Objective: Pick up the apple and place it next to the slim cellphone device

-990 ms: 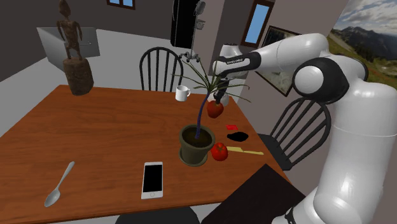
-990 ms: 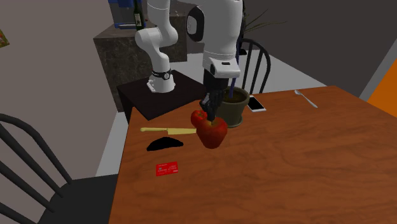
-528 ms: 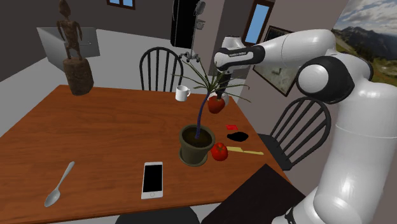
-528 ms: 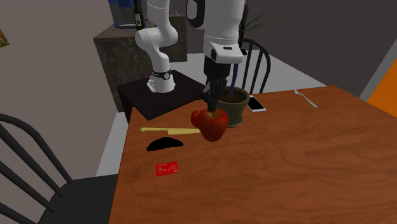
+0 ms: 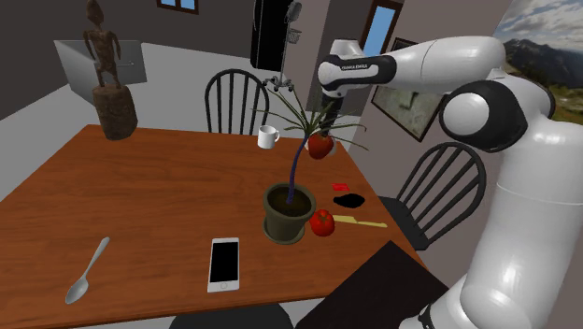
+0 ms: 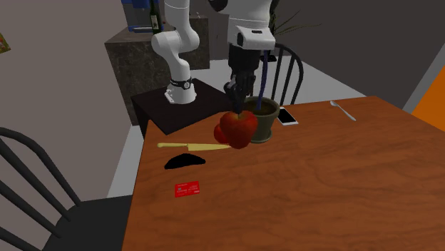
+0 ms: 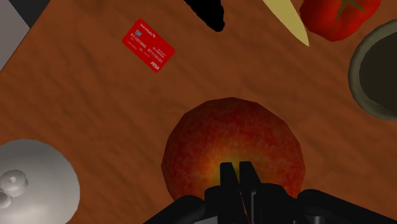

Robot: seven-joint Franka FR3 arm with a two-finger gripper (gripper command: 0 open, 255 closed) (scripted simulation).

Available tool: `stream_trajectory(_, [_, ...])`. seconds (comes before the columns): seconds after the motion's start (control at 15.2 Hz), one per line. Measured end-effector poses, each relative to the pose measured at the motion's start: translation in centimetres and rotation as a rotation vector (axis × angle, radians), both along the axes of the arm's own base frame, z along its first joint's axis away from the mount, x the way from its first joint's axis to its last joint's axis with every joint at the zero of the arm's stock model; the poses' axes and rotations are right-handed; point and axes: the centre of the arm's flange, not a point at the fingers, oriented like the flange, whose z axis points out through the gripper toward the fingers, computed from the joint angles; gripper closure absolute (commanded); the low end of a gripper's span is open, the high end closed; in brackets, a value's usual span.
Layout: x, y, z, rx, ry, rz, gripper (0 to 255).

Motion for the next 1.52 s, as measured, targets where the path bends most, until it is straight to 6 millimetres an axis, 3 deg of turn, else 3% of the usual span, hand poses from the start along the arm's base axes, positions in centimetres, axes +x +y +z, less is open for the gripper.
stream_trajectory(0.13, [0.0,0.0,1.1,0.0,0.0,0.0,255])
stream_trajectory(0.26, [0.5,1.7,1.5,0.0,0.0,0.0,255])
stream_trajectory(0.73, [1.7,10.1,1.9,0.0,0.0,0.001,255])
stream_trajectory(1.52, [3.8,26.3,1.8,0.0,0.0,0.001,255])
